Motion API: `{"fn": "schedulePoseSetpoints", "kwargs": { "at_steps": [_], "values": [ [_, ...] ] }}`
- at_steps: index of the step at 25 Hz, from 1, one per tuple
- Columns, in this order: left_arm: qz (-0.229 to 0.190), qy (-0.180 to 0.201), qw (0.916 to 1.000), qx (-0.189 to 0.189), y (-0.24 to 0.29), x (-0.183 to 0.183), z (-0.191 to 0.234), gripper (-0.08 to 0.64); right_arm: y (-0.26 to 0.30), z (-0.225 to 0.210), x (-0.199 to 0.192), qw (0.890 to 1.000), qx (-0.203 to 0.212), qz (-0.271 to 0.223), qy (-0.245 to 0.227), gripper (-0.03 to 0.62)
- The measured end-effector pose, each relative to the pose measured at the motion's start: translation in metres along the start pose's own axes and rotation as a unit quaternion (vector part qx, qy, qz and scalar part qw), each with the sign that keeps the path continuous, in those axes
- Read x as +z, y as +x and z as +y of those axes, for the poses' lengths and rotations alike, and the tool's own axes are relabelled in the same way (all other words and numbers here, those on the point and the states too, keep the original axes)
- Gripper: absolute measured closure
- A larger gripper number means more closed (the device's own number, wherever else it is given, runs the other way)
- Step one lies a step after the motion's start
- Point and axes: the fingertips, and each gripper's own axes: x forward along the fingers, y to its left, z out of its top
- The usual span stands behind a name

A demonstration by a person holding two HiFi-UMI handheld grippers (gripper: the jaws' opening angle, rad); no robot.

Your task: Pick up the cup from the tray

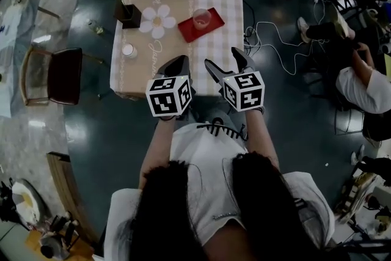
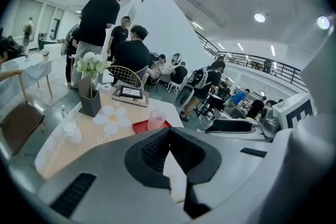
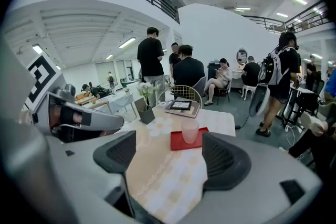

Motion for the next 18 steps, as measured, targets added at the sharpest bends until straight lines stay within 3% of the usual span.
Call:
{"fn": "schedulePoseSetpoints", "kwargs": {
  "at_steps": [18],
  "values": [
    [0.008,-0.013,0.9997,0.021,0.070,0.045,0.043,0.556,0.114,-0.045,0.031,0.998,0.007,0.050,-0.039,0.206]
  ]
}}
